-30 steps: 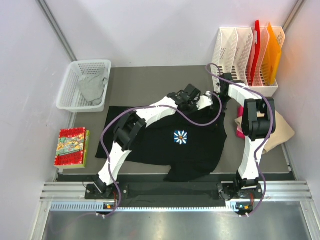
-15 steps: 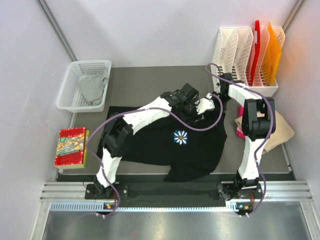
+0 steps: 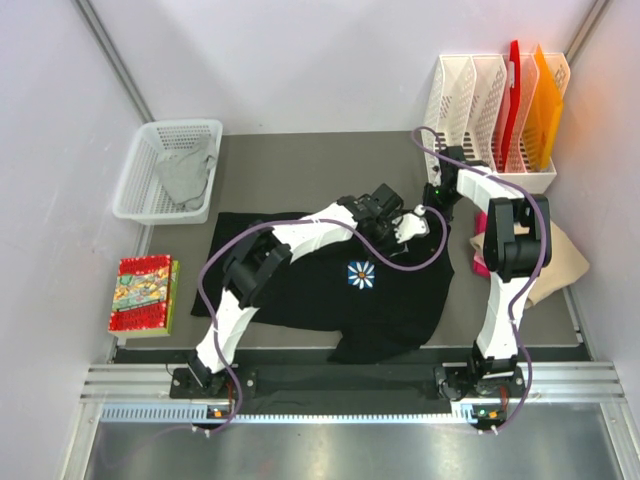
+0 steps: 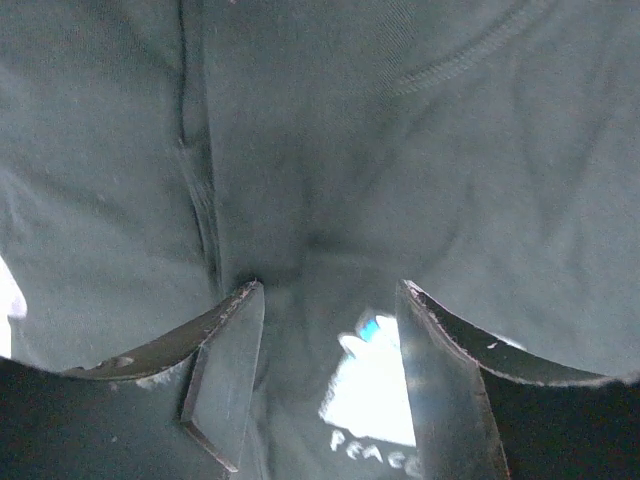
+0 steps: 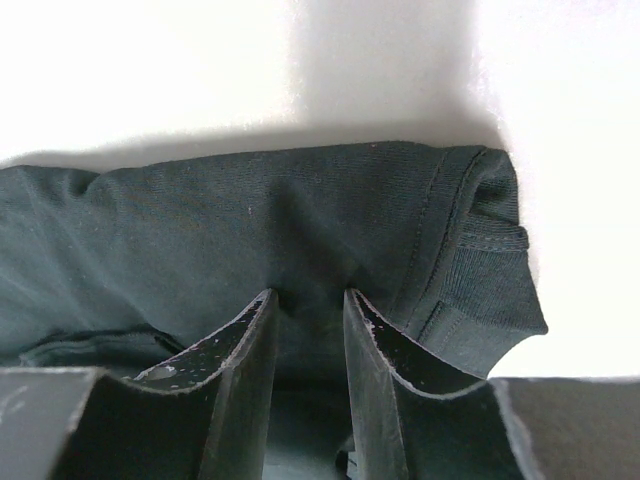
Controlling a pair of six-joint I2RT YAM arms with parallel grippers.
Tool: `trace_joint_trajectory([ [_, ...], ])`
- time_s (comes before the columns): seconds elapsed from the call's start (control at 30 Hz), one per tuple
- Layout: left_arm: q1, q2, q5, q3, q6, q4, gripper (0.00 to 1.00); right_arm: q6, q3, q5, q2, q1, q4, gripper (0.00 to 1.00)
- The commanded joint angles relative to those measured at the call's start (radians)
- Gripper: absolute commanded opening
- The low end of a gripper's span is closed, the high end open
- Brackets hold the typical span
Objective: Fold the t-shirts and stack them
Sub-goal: Fold the flattened tshirt in 1/3 of the way
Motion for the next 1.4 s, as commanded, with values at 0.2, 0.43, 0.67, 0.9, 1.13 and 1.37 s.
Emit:
trace_joint_trajectory([
  [0.2,-0.005,0.140,-0.083,0.171,-0.015,0.054,0.48,0.008,0.003,-0.020,-0.040,-0.002,0.016,0.32],
  [0.43,0.009,0.169,-0.117,0.235,0.008,0.049,0.18,0.008,-0.013,-0.023,-0.049,-0.002,0.020,0.32],
  [0.67,0.037,0.166,-0.103,0.333,0.019,-0.010,0.13,0.009,-0.023,-0.028,-0.051,-0.002,0.026,0.32],
  [0.9,0.064,0.117,-0.077,0.366,0.031,-0.058,0.28,0.011,-0.027,-0.031,-0.049,-0.002,0.031,0.31],
  [1.13,0.070,0.063,-0.022,0.326,0.011,-0.130,0.55,0.012,-0.024,-0.032,-0.042,-0.002,0.031,0.31],
  [1.37,0.113,0.046,-0.074,0.272,-0.079,0.017,0.51,0.011,-0.024,-0.038,-0.039,-0.002,0.031,0.31],
])
